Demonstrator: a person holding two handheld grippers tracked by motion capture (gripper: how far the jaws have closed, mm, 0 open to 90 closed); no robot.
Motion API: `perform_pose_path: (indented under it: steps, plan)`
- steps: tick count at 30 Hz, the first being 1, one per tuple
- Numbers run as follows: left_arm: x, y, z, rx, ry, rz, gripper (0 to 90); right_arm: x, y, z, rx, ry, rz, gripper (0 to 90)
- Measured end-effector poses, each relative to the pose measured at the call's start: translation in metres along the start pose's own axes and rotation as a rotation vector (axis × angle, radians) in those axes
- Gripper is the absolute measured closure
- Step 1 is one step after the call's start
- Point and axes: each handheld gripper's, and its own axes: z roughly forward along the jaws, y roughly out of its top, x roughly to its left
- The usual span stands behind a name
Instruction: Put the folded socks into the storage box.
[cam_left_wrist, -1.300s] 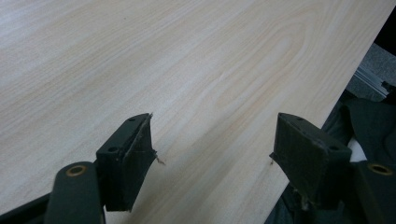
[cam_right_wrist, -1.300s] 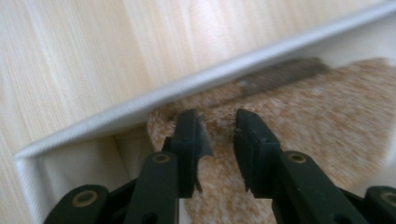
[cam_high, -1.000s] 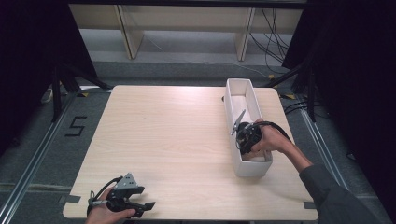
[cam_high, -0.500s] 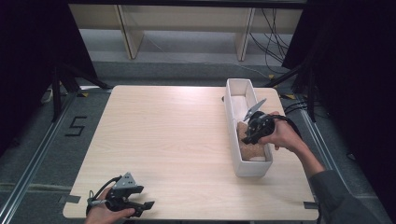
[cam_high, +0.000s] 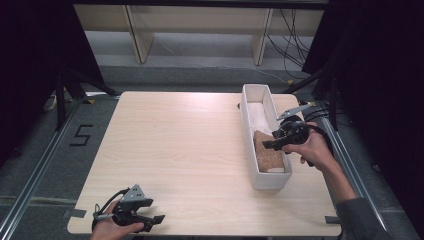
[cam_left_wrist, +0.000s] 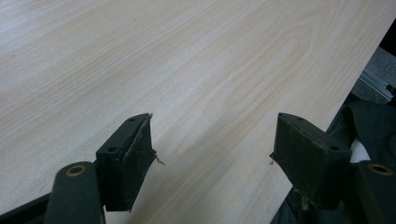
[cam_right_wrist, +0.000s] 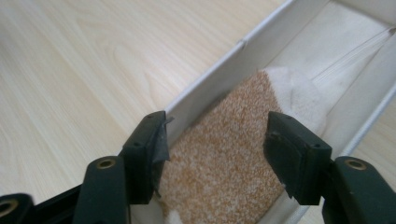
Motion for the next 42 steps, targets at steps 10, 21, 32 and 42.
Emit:
perform_pose_path:
  steps: [10, 21, 32, 42]
  plan:
    - [0.001, 0.000, 0.000, 0.001, 0.003, 0.006, 27.3, 0.018, -0.004, -0.013, -0.118, 0.013, 0.096, 35.3]
    - [0.001, 0.000, 0.000, 0.007, 0.003, 0.001, 26.5, 0.037, -0.022, -0.016, -0.169, -0.032, 0.080, 30.3]
    - [0.002, 0.000, 0.001, 0.014, 0.007, -0.001, 25.6, 0.056, -0.042, -0.020, -0.164, 0.010, 0.097, 26.0]
    - [0.004, -0.001, 0.001, 0.004, 0.016, -0.004, 25.6, 0.069, -0.060, -0.026, -0.193, 0.013, 0.057, 23.6]
